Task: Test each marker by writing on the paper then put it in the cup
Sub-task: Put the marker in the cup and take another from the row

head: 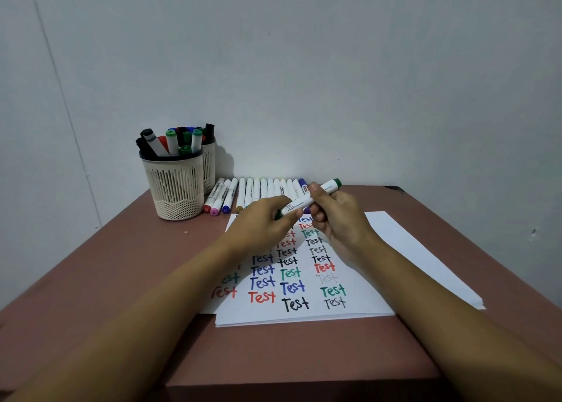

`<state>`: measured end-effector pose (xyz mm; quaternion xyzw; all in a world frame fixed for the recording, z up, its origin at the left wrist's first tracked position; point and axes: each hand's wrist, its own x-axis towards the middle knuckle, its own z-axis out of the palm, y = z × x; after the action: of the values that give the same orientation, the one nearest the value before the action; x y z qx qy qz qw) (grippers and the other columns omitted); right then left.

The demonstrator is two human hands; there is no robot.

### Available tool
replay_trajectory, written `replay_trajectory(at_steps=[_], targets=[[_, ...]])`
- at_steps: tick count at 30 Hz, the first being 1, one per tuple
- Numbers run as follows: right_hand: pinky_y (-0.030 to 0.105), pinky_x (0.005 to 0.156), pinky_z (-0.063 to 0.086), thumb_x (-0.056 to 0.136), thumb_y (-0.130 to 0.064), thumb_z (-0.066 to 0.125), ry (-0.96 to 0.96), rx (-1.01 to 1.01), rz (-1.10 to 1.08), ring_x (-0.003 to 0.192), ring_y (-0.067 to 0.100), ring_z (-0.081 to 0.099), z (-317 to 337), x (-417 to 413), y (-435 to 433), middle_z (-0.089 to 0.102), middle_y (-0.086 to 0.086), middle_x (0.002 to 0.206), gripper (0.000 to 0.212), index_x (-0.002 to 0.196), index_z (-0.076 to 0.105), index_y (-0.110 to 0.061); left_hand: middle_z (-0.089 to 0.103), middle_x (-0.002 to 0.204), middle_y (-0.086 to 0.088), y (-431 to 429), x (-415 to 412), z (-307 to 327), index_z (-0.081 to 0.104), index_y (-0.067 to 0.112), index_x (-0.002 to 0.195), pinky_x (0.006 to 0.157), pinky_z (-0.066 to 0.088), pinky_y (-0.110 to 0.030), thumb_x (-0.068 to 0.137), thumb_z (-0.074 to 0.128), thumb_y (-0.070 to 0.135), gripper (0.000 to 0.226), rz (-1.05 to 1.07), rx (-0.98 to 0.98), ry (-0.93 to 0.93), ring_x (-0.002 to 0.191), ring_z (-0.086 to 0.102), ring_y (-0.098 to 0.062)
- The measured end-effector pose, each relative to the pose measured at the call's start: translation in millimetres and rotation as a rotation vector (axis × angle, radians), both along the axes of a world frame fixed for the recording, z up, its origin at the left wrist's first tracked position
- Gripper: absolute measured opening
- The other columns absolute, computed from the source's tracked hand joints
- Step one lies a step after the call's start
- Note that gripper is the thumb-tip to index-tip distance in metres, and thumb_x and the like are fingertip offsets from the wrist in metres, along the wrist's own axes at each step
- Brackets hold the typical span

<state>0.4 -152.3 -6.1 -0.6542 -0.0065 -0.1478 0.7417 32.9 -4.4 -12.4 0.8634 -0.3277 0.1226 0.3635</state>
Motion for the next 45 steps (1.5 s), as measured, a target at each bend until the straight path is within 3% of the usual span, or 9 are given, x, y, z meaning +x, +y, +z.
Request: replay_trajectory(at_steps=[6, 12, 15, 17, 21, 24, 29, 32, 45], targets=[[0.016, 0.044, 0.036, 0.095, -0.024, 0.056, -0.006, 0.066, 0.043, 0.046, 0.005, 0.04, 1, 1, -5, 0.049, -0.003, 0.054, 0.021, 0.089, 0.06, -0.005, 0.05, 0.058, 0.008, 3, 4, -5, 0.066, 0.031, 0.095, 0.054, 0.033, -0.025, 0.085, 0.054, 0.054, 0.028, 0.021, -0.109, 0.034, 0.051, 0.041, -0.007], [0.022, 0.045, 0.04, 0.099, -0.03, 0.047, -0.049, 0.314, -0.105, 0.046, 0.01, 0.048, 10, -2, -12, 0.051, 0.005, 0.065, 0.019, 0.089, 0.049, -0.014, 0.062, 0.081, 0.005, 3, 0, -3, 0.05, 0.029, 0.107, 0.059, 0.04, -0.027, 0.083, 0.043, 0.063, 0.042, 0.085, -0.16, 0.155, 0.065, 0.052, -0.007], [0.028, 0.048, 0.055, 0.101, -0.034, 0.041, -0.04, 0.495, -0.131, 0.054, 0.022, 0.067, 10, 2, -26, 0.063, 0.019, 0.085, 0.03, 0.116, 0.043, -0.008, 0.052, 0.079, 0.009, 5, 8, -3, 0.054, 0.021, 0.098, 0.064, 0.037, -0.027, 0.099, 0.035, 0.031, 0.022, 0.098, -0.314, 0.243, 0.071, 0.047, -0.008], [0.033, 0.053, 0.057, 0.101, -0.035, 0.04, -0.011, 0.515, -0.131, 0.064, 0.03, 0.071, 6, 6, -35, 0.064, 0.025, 0.097, 0.038, 0.129, 0.038, -0.009, 0.049, 0.077, 0.002, 8, 15, -4, 0.056, 0.021, 0.089, 0.068, 0.038, -0.03, 0.098, 0.028, 0.015, 0.03, 0.084, -0.418, 0.311, 0.073, 0.045, -0.015], [0.027, 0.057, 0.054, 0.094, -0.011, 0.052, 0.009, 0.294, -0.208, 0.063, 0.022, 0.063, 2, 11, -43, 0.061, 0.012, 0.08, 0.004, 0.095, 0.048, -0.011, 0.051, 0.078, -0.005, 11, 23, -7, 0.058, 0.016, 0.099, 0.069, 0.043, -0.037, 0.096, 0.028, 0.007, 0.032, 0.085, -0.45, 0.421, 0.074, 0.048, -0.02], [0.026, 0.055, 0.039, 0.086, 0.001, 0.054, 0.066, -0.034, -0.253, 0.058, 0.014, 0.047, -7, 15, -44, 0.054, 0.005, 0.065, 0.016, 0.075, 0.052, -0.01, 0.055, 0.082, -0.007, 9, 25, -10, 0.055, 0.014, 0.114, 0.074, 0.049, -0.039, 0.096, 0.038, 0.007, 0.026, 0.068, -0.445, 0.471, 0.074, 0.052, -0.021], [0.029, 0.055, 0.039, 0.084, -0.003, 0.057, 0.09, -0.223, -0.272, 0.056, 0.015, 0.045, -13, 14, -37, 0.051, 0.005, 0.064, 0.015, 0.073, 0.052, -0.012, 0.059, 0.092, -0.004, 12, 28, -13, 0.05, 0.019, 0.116, 0.085, 0.053, -0.04, 0.091, 0.057, 0.01, 0.027, 0.063, -0.416, 0.439, 0.08, 0.06, -0.019], [0.033, 0.061, 0.045, 0.08, -0.009, 0.062, 0.083, -0.324, -0.308, 0.061, 0.017, 0.05, -16, 13, -35, 0.054, 0.005, 0.067, 0.012, 0.073, 0.052, -0.012, 0.058, 0.098, -0.005, 11, 30, -14, 0.053, 0.016, 0.113, 0.082, 0.053, -0.031, 0.088, 0.062, 0.012, 0.027, 0.089, -0.397, 0.411, 0.083, 0.061, -0.015], [0.032, 0.059, 0.049, 0.077, -0.008, 0.067, 0.081, -0.364, -0.286, 0.055, 0.017, 0.054, -20, 17, -36, 0.056, 0.006, 0.066, 0.013, 0.074, 0.055, -0.01, 0.064, 0.096, -0.005, 9, 28, -13, 0.058, 0.014, 0.102, 0.084, 0.053, -0.03, 0.088, 0.062, 0.012, 0.015, 0.102, -0.381, 0.413, 0.086, 0.063, -0.016]])
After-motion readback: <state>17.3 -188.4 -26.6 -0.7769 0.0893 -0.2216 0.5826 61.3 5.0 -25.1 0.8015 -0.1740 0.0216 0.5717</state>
